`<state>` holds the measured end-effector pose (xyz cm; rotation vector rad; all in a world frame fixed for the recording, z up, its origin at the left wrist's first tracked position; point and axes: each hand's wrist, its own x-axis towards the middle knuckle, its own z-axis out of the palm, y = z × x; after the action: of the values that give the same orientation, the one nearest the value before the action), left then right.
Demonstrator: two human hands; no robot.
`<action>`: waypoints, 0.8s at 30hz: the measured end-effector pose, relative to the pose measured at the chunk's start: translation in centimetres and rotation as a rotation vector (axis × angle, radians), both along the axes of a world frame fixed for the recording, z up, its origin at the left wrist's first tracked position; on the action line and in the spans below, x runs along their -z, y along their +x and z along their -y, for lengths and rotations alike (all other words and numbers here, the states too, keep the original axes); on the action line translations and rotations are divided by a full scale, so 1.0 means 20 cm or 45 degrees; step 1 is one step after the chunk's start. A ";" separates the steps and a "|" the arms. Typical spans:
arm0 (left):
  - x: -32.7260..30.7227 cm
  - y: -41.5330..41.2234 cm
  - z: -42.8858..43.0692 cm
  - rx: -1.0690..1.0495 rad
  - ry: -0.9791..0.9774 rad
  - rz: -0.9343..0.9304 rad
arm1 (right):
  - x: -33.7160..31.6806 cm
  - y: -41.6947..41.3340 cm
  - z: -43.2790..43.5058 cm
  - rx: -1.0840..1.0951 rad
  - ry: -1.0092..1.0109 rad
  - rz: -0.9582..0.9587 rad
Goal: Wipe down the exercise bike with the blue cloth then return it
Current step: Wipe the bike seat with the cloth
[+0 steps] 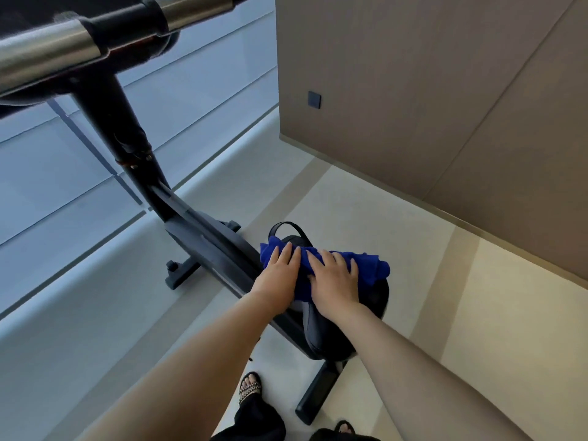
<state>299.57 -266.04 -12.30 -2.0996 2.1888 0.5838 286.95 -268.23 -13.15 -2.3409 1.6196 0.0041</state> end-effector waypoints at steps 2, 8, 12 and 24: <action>-0.03 0.04 0.06 0.033 0.043 -0.047 | 0.00 0.03 0.04 0.041 0.034 -0.023; -0.05 0.09 0.17 0.140 0.134 -0.079 | -0.04 0.04 0.13 0.083 0.149 -0.053; -0.05 0.02 0.15 0.178 0.024 -0.046 | -0.06 -0.03 0.08 0.115 0.120 -0.009; -0.01 -0.41 0.03 0.240 -0.092 -0.251 | -0.06 -0.53 -0.08 0.288 0.225 0.363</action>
<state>291.40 -266.66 -12.00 -1.9108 2.5142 0.7329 276.43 -266.72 -11.93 -1.9181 1.6540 -0.2150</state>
